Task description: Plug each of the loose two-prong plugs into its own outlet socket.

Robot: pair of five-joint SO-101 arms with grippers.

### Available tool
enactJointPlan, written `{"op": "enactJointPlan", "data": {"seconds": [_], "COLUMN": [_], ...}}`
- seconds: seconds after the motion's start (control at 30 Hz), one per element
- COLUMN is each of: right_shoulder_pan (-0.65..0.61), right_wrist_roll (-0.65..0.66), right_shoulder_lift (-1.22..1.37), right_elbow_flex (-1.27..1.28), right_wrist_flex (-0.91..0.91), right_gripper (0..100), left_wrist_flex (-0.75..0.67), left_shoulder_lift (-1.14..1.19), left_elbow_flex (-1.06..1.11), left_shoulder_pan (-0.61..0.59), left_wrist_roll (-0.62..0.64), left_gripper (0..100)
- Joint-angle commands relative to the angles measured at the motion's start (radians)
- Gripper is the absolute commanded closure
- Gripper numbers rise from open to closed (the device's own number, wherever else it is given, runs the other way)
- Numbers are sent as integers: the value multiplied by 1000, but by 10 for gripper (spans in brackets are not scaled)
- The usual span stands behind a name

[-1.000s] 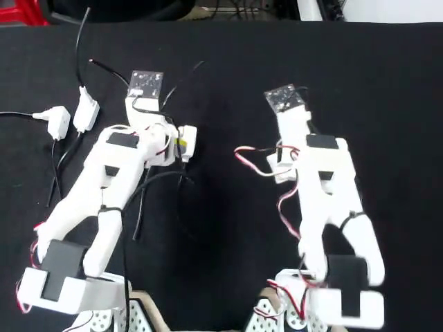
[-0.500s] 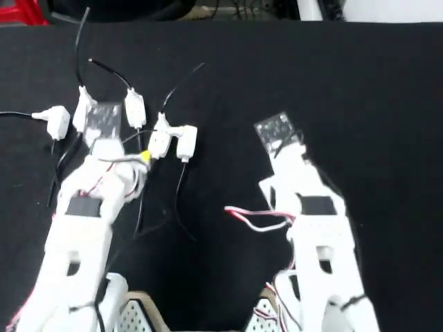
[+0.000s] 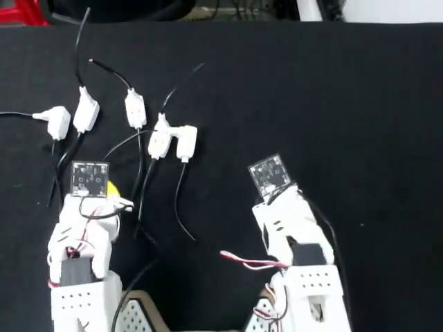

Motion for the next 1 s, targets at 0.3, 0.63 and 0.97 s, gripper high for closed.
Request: {"op": "enactJointPlan", "data": {"seconds": [0.3,0.63,0.97], "right_shoulder_pan": [-11,-11,-12], "right_wrist_roll": [-34,-34,-34], "right_shoulder_lift": [-157,-157,-159], "right_elbow_flex": [1,1,1], "right_wrist_flex": [132,132,132], "right_gripper": [963,963,963], "left_wrist_flex": [176,176,176], "left_shoulder_lift": [-21,-21,-21], "left_elbow_flex": [16,16,16], "left_shoulder_pan": [-22,-21,-21], "left_wrist_roll": [-89,-89,-89], "left_gripper": [920,920,920]}}
